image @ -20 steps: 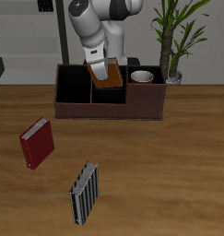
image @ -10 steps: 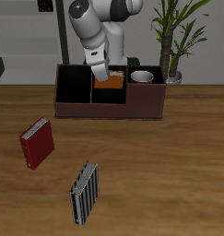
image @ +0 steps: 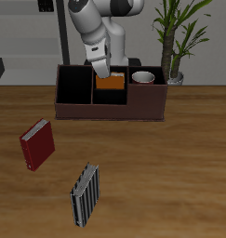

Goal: Place the red mug into the back desk caddy's right compartment and place the orange book into the back desk caddy's back compartment and place the red book into the back desk caddy's front compartment

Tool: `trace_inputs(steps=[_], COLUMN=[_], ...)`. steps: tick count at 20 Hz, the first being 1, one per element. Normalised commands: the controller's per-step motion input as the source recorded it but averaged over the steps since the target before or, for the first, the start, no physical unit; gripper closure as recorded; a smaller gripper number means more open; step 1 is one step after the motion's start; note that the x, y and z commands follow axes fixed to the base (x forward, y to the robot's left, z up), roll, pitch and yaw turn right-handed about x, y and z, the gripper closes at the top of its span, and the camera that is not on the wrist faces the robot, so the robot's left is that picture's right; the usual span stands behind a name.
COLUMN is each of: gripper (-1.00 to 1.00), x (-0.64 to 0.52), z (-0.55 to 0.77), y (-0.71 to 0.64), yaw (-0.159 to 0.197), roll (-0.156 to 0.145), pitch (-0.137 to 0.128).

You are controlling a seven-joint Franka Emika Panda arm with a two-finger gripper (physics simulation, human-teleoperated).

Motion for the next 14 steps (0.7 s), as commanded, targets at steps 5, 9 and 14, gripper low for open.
trace_inputs(steps=[5, 9, 14], gripper=[-1.00, -1.00, -1.00], x=[-0.02, 0.09, 0.11], z=[0.44, 0.31, 0.30], y=[-0.06, -0.24, -0.43], yaw=[-0.058, -0.135, -0.206], roll=[-0.019, -0.077, -0.133], pitch=[-0.076, -0.042, -0.029])
